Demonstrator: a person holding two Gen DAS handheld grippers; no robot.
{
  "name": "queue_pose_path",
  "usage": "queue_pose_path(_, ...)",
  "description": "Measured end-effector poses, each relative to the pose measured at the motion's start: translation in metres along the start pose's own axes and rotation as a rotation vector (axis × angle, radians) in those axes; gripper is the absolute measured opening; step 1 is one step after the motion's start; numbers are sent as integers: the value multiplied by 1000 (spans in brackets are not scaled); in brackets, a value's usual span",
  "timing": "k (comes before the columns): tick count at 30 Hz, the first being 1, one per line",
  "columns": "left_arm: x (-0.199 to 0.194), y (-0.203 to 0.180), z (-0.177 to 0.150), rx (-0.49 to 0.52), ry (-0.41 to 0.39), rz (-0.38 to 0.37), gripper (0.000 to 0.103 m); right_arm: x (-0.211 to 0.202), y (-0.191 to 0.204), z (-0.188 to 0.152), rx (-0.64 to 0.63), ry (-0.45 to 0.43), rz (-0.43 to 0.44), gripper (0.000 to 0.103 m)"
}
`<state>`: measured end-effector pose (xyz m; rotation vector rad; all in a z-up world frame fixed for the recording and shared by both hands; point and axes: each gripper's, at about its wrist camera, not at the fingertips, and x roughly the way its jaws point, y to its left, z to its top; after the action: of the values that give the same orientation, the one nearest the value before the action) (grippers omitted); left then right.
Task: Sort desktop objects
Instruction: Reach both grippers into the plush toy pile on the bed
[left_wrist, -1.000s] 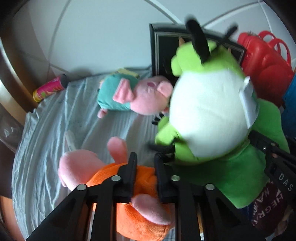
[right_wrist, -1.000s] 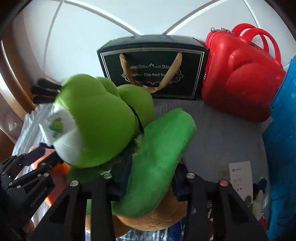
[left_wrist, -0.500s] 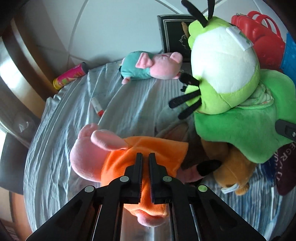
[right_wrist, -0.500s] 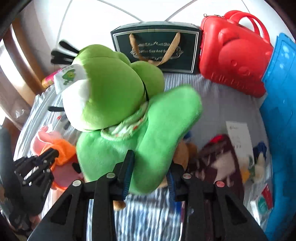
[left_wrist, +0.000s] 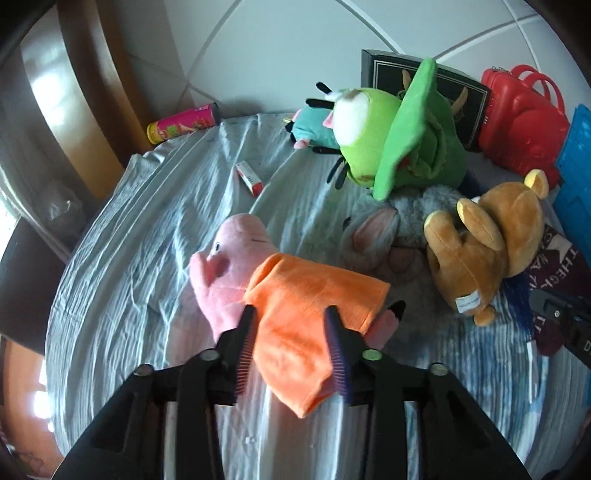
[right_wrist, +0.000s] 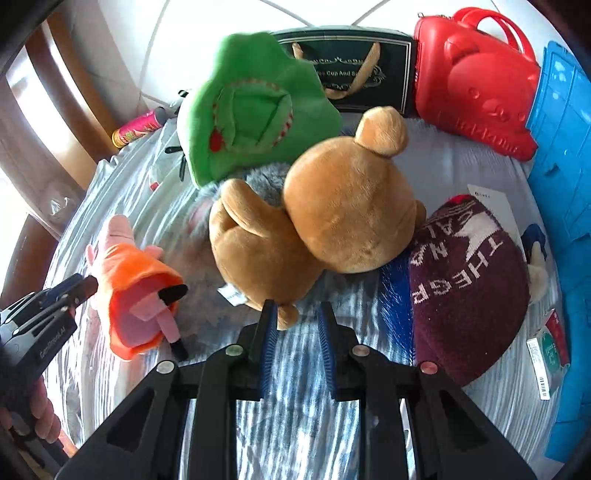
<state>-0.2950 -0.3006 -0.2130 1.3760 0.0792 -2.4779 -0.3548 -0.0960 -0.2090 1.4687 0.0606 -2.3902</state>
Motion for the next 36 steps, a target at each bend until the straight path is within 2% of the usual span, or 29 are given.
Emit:
queue_pose_path(1,-3,4,-1,-5,-8,9,51,0,3,-1,-1,-1,2,22)
queue_pose_path(7,-4,35,-1,-61,-3,22,52,7,17,-1,-6,8,15,24)
queue_pose_path(9,-1,41,-2,-79,11,13,52,10,24,-1,-13,14,22,38)
queue_pose_path(11,3,41,-4,-80,24,-2,52,12,32,2,-28,12,38,43)
queue_pose_path(15,19,45,-15,-80,67,7,52,23,55,8,-80,16,81,44)
queue_pose_path(18,36,62,-22,-101,104,40,52,41,77,17,-123,24,105,44)
queue_pose_path(21,56,81,-24,-131,130,84,52,61,95,25,-143,25,104,44)
queue_pose_path(23,69,89,-21,-148,143,81,52,79,106,29,-145,36,82,44)
queue_pose_path(25,84,92,-17,-145,157,77,52,100,118,23,-155,93,50,43)
queue_pose_path(27,97,93,-11,-131,168,73,52,107,125,14,-144,125,71,43)
queue_pose_path(31,110,99,14,-112,145,73,50,104,135,-7,-104,198,160,43)
queue_pose_path(33,105,104,29,-123,119,50,50,109,139,-18,-69,242,215,43)
queue_pose_path(36,83,101,38,-104,87,5,52,108,140,-23,-43,225,187,43)
